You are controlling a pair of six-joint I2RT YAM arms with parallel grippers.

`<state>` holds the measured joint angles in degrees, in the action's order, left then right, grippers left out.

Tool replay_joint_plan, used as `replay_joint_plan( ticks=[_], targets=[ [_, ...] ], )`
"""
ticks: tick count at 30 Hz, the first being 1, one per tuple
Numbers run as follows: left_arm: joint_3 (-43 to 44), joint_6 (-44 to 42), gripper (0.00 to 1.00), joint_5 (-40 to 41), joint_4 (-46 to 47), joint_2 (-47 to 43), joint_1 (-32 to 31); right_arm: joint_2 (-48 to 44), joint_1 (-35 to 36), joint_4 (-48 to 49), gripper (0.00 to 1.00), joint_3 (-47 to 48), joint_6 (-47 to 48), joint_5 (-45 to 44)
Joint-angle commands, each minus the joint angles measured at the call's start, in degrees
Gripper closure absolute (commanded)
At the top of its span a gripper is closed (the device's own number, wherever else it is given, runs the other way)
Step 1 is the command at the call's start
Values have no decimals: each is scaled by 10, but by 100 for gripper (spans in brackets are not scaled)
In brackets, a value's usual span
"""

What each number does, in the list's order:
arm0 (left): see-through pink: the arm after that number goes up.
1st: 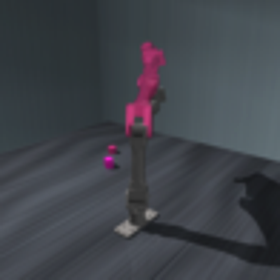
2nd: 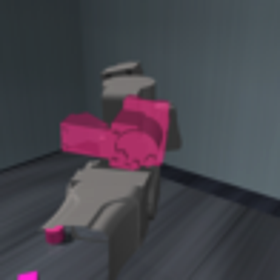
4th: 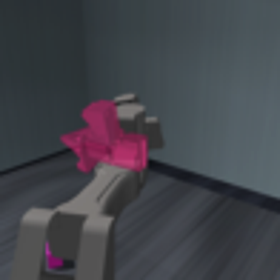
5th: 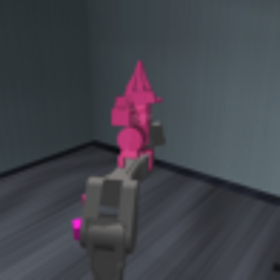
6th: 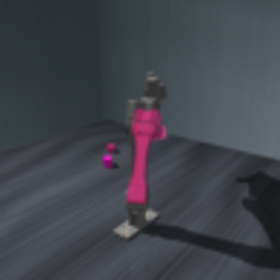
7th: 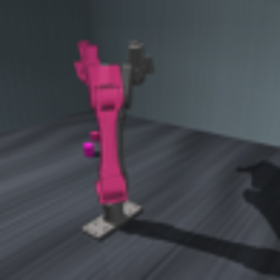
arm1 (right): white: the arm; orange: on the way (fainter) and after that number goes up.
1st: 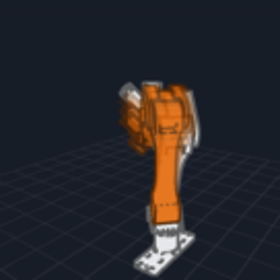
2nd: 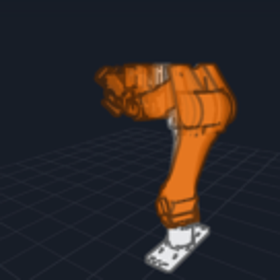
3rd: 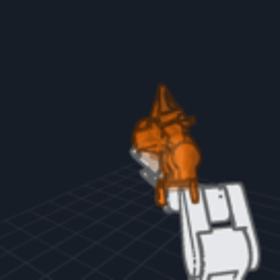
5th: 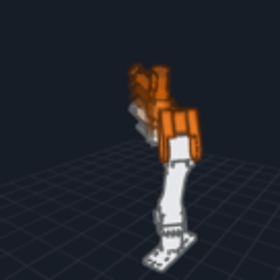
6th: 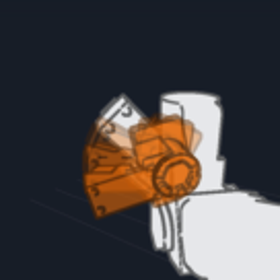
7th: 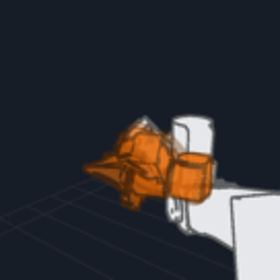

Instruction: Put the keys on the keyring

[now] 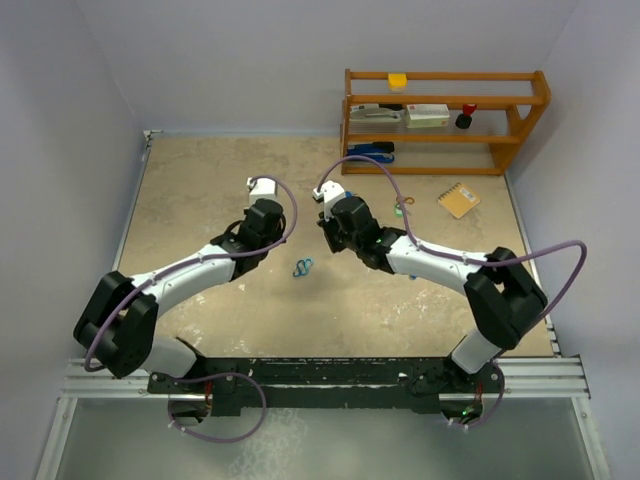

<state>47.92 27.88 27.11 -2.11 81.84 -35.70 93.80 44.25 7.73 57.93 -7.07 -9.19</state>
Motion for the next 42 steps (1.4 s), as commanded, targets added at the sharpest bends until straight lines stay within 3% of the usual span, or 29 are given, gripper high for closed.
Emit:
replay_joint_plan(
  ticks=[1, 10, 23, 42],
  targets=[
    [-12, -6, 100, -30, 41, -39, -2, -43, 1, 29, 100, -11, 10, 62],
    [-40, -16, 100, -127, 94, -83, -1, -80, -10, 62, 100, -24, -3, 158],
    [-57, -39, 100, -208, 122, -116, -2, -100, -79, 125, 100, -37, -59, 339],
    [-25, -43, 100, -221, 116, -89, -18, -72, -85, 132, 100, -21, -73, 404]
  ],
)
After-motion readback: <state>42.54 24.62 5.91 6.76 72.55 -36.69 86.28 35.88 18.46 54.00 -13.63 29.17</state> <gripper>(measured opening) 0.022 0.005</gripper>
